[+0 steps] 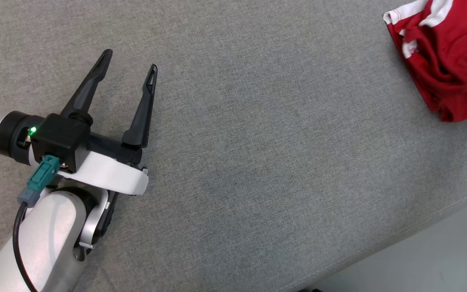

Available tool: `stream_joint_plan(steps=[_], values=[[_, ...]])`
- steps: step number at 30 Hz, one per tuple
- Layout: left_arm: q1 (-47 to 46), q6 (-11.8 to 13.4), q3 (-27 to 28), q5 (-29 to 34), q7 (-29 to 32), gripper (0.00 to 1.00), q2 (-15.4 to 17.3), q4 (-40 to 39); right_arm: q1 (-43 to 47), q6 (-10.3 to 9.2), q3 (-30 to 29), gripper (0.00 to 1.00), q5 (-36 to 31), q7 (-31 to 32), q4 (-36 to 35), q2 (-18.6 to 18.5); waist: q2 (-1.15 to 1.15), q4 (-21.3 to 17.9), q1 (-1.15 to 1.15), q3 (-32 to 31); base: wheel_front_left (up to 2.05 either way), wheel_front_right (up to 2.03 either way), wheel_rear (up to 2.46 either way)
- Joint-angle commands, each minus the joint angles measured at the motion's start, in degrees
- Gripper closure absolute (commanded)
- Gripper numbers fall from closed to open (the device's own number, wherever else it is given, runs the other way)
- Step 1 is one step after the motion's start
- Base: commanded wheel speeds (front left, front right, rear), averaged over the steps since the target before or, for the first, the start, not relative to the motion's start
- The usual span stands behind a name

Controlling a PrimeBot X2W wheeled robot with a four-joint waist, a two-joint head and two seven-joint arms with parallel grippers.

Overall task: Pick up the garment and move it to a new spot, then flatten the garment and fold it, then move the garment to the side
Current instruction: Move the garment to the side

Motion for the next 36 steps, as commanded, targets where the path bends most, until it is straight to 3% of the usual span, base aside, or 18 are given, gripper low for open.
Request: stream_joint_plan(steps=[1, 8, 18, 27, 36], values=[[-0.8, 0.2, 0.3, 0.0, -0.1, 0.00, 0.3, -0.1, 0.6, -0.03, -0.5, 0.00, -0.5, -0.3, -0.2, 0.0, 0.00, 0.1, 0.00, -0.1, 0.00, 0.00, 0.00], [1.4, 1.2, 1.0, -1.4, -1.6, 0.00, -0.4, 1.2, 4.7, -0.03, -7.4, 0.00, -3.0, -0.3, -6.2, 2.3, 0.00, 1.1, 0.00, -2.9, 0.00, 0.00, 0.00], [8.2, 3.9, 4.2, -5.4, -6.5, 0.00, -2.5, 4.3, 16.5, -0.03, -15.4, 0.00, -6.0, -0.3, -27.1, 11.5, 0.00, 5.3, 0.00, -11.8, 0.00, 0.00, 0.00], [12.9, 5.0, 5.9, -7.7, -9.5, 0.00, -3.8, 6.4, 27.5, -0.03, -12.7, 0.00, -7.7, -0.3, -39.2, 18.6, 0.00, 12.3, 0.00, -18.5, 0.00, 0.00, 0.00], [18.5, 6.7, 6.7, -8.7, -10.6, 0.00, -4.0, 6.9, 36.8, -0.03, -10.3, 0.00, -7.8, 3.0, -44.2, 21.0, 0.00, 18.5, 0.00, -25.4, 0.00, 0.00, 0.00]])
